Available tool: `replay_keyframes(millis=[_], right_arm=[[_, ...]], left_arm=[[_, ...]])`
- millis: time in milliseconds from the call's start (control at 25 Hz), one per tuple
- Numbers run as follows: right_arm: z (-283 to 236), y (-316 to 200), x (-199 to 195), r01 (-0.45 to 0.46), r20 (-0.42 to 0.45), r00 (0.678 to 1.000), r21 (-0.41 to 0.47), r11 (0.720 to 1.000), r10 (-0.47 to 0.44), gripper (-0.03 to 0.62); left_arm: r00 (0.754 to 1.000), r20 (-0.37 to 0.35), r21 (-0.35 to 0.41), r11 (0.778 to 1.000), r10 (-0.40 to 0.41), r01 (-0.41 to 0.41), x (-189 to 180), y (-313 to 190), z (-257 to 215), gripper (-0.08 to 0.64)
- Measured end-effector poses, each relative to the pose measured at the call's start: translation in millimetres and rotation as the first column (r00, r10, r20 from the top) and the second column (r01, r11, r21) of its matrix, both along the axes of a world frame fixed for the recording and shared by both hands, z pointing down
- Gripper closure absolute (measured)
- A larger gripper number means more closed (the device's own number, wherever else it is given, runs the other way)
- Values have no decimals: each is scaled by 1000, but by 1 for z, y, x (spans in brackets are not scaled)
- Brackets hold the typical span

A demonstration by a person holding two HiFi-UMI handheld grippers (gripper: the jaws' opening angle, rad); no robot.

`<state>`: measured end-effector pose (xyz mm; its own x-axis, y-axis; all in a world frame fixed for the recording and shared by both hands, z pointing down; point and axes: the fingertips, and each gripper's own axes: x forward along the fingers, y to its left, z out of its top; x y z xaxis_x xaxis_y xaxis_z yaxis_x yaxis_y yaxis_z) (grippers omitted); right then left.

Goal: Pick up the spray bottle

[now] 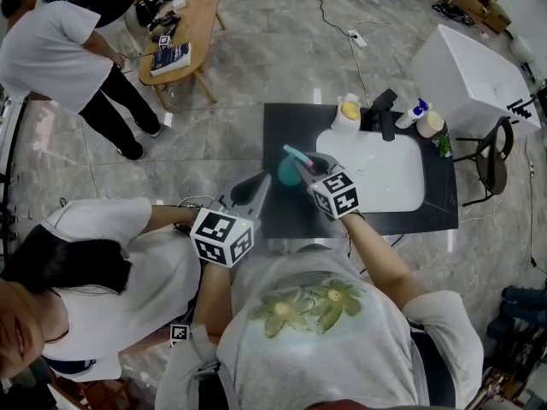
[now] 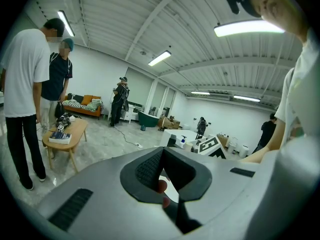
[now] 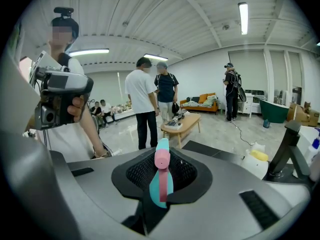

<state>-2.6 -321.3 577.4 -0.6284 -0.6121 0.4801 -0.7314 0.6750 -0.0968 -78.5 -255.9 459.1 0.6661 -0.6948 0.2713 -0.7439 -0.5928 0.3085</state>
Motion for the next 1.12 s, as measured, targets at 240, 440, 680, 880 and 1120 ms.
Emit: replay_keyframes(millis=[240,440,680,880,1120], right_arm=[[-4,2,4,-4,-5,1000,6,1000,4,520],[-12,5,5,-3,-11,1000,19,1000,3,520],[-21,10,8,5,-26,1000,16,1000,-4,520],[-28,17,11,19,-34,999,24,1000,-18,520],[-40,25,13,31,-40,999,40,999,-29,520]], left_arm=[[1000,0,-1,1000,-7,7,-2,2,0,552],[1000,-1,-2,1000,-4,4,1,6,0,552],[1000,1,4,1000,-4,4,7,12,-4,552],[1000,1,6,1000,-6,6,13,18,-6,552],[1000,-1,6,1000,-9,9,19,26,-7,552]])
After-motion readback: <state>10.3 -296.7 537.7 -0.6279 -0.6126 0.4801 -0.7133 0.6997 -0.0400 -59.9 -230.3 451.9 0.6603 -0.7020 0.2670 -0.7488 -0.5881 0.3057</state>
